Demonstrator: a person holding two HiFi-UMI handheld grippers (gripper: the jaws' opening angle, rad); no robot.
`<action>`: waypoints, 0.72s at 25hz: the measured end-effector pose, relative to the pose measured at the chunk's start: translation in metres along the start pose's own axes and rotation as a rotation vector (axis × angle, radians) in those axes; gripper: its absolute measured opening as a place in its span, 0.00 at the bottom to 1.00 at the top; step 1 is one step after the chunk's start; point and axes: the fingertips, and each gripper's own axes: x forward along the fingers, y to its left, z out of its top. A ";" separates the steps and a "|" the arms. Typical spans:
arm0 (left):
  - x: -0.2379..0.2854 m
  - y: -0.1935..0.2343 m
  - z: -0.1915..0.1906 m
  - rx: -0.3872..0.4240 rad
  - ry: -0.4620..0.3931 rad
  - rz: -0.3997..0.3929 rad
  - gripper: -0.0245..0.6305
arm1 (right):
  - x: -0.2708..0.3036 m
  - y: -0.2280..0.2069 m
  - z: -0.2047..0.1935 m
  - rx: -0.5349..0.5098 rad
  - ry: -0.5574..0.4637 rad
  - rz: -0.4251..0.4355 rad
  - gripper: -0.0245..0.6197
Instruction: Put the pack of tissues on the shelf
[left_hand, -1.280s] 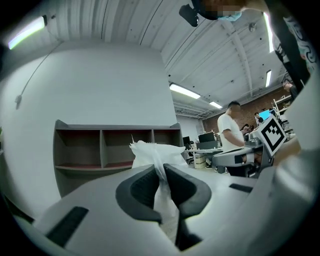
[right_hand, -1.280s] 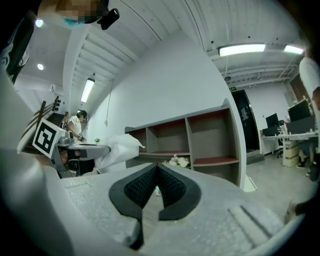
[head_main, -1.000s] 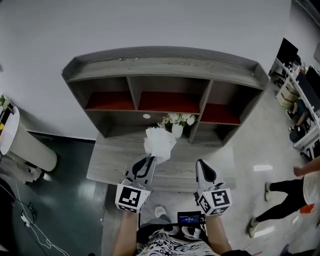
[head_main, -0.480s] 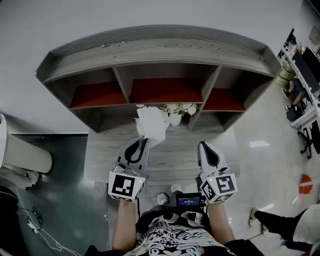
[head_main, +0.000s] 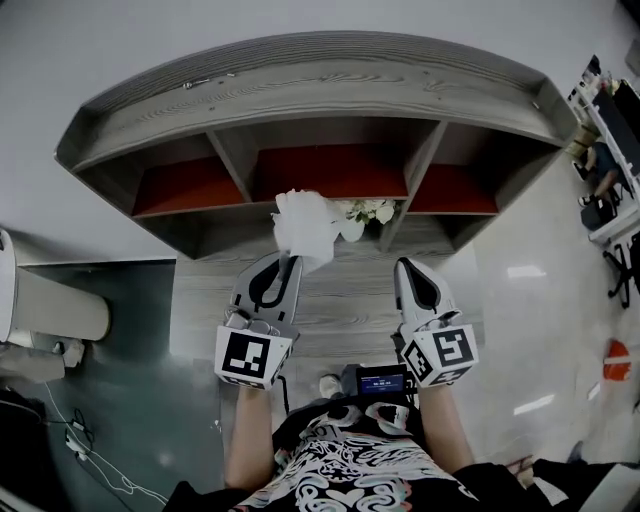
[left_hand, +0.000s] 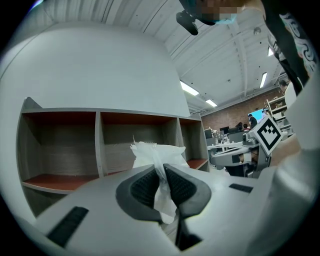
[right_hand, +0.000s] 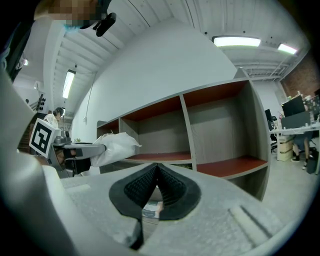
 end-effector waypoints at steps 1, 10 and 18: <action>0.003 0.002 0.001 0.004 0.003 0.002 0.08 | 0.003 -0.002 0.002 -0.005 -0.002 0.005 0.04; 0.032 0.015 0.012 0.015 -0.027 0.021 0.08 | 0.033 -0.017 0.008 -0.006 -0.001 0.040 0.04; 0.057 0.017 0.004 0.035 -0.002 0.025 0.08 | 0.048 -0.031 0.008 -0.006 0.005 0.056 0.04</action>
